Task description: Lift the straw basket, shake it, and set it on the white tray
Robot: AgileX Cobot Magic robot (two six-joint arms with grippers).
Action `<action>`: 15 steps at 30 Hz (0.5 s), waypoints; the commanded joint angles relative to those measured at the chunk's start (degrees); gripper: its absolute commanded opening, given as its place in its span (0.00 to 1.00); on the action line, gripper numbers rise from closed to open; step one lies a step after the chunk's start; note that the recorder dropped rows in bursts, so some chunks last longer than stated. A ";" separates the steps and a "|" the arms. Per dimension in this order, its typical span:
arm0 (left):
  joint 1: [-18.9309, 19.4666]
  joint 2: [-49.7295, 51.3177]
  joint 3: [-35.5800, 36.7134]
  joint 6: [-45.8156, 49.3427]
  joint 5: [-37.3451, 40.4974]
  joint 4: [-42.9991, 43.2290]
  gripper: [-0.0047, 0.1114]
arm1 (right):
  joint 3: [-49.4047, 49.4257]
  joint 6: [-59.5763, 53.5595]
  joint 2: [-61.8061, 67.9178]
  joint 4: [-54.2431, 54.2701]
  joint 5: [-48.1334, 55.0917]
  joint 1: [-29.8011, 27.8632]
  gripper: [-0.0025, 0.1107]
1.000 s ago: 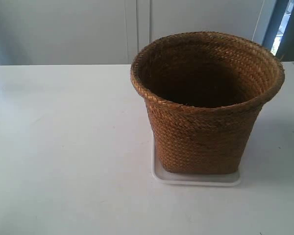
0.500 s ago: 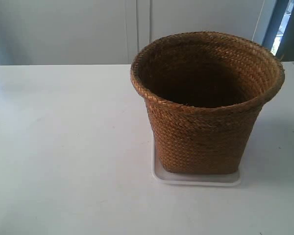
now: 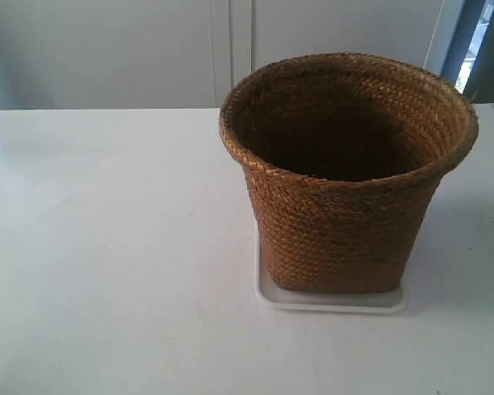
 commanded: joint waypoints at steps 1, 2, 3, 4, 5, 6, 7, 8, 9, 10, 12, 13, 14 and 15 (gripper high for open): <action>-0.26 -0.29 0.38 0.13 0.03 0.02 0.04 | 3.10 -9.81 -0.35 5.68 -2.30 -0.43 0.02; -0.26 -0.29 0.38 0.13 0.03 0.02 0.04 | 3.81 -11.33 -0.35 6.45 -2.19 -0.43 0.02; -0.26 -0.29 0.38 0.13 0.03 0.02 0.04 | 4.58 -12.25 -0.35 6.86 -2.19 -0.43 0.02; -0.26 -0.29 0.38 0.13 0.03 0.02 0.04 | 5.24 -12.52 -0.35 6.99 -2.19 -0.43 0.02; -0.26 -0.29 0.38 0.13 0.03 0.02 0.04 | 6.15 -12.50 -0.35 6.99 -2.19 -0.43 0.02; -0.26 -0.29 0.38 0.13 0.03 0.02 0.04 | 7.04 -12.50 -0.35 7.08 -1.94 -0.43 0.02; -0.26 -0.29 0.38 0.13 0.03 0.02 0.04 | 7.86 -12.50 -0.35 7.24 -1.77 -0.43 0.02; -0.26 -0.29 0.38 0.13 0.03 0.02 0.04 | 8.61 -12.39 -0.35 7.24 -1.77 -0.43 0.02; -0.26 -0.29 0.38 0.13 0.03 0.02 0.04 | 9.25 -12.24 -0.35 7.37 -1.77 -0.43 0.02; -0.26 -0.29 0.38 0.13 0.03 0.02 0.04 | 9.43 -12.24 -0.35 7.36 -1.77 -0.43 0.02; -0.26 -0.29 0.38 0.13 0.03 0.02 0.04 | 9.43 -12.24 -0.35 7.36 -1.11 -0.43 0.02; -0.26 -0.29 0.38 0.13 0.03 0.02 0.04 | 9.43 -12.24 -0.35 7.36 0.56 -0.43 0.02; -0.26 -0.29 0.38 0.13 0.03 0.02 0.04 | 9.43 -12.11 -0.35 7.36 1.24 -0.43 0.02; -0.26 -0.29 0.38 0.13 0.03 0.02 0.04 | 9.43 -10.93 -0.35 7.36 2.73 -0.43 0.02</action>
